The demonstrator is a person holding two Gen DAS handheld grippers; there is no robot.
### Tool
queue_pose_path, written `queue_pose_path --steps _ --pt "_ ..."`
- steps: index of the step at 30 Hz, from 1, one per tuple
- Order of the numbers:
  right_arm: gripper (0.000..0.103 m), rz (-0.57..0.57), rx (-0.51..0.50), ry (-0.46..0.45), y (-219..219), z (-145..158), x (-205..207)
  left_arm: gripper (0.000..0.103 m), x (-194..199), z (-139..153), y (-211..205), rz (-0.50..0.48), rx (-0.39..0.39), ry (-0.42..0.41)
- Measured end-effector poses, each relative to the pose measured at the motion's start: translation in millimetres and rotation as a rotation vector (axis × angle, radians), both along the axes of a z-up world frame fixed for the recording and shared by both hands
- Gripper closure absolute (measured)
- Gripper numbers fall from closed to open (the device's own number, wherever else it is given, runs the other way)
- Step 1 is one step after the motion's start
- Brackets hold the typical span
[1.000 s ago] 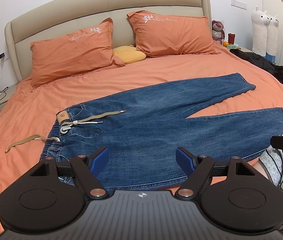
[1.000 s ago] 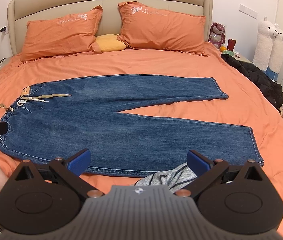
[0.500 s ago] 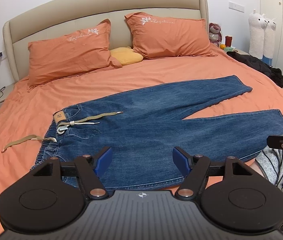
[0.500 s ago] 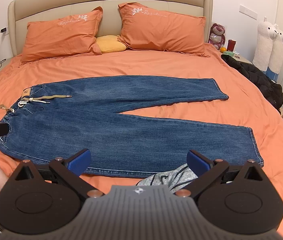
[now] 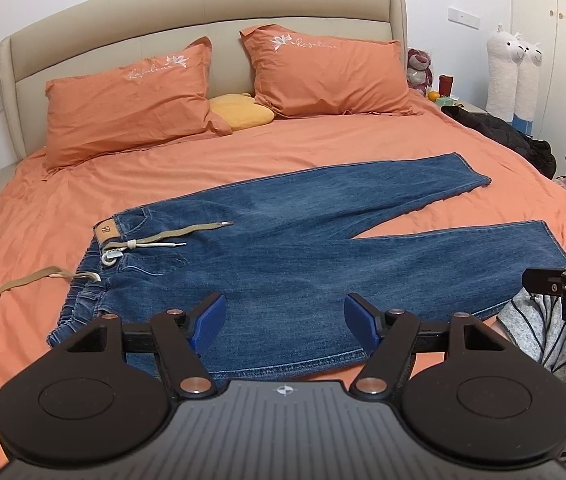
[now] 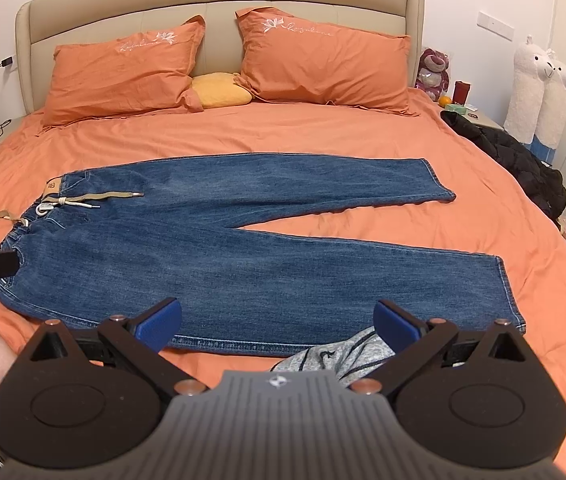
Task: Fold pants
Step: 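Reach both tools to the hems of the two jean legs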
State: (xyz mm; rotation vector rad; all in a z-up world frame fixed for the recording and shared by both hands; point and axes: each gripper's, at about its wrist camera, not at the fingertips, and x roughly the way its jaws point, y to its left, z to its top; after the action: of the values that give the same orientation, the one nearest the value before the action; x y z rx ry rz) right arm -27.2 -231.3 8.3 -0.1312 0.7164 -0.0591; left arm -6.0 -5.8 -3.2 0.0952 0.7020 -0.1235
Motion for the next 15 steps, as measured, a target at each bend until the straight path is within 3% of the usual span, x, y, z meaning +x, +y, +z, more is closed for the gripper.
queue_pose_path --steps 7,11,15 --pt "0.005 0.010 0.024 -0.009 -20.6 11.0 3.9 0.029 8.4 6.7 15.3 -0.031 0.082 0.001" --pt "0.008 0.018 0.014 -0.040 -50.3 35.1 11.5 0.033 20.7 22.1 43.4 -0.063 0.074 0.006" --pt "0.015 0.071 0.010 -0.043 -85.1 65.8 28.6 0.038 42.3 33.8 68.5 -0.118 0.178 0.042"
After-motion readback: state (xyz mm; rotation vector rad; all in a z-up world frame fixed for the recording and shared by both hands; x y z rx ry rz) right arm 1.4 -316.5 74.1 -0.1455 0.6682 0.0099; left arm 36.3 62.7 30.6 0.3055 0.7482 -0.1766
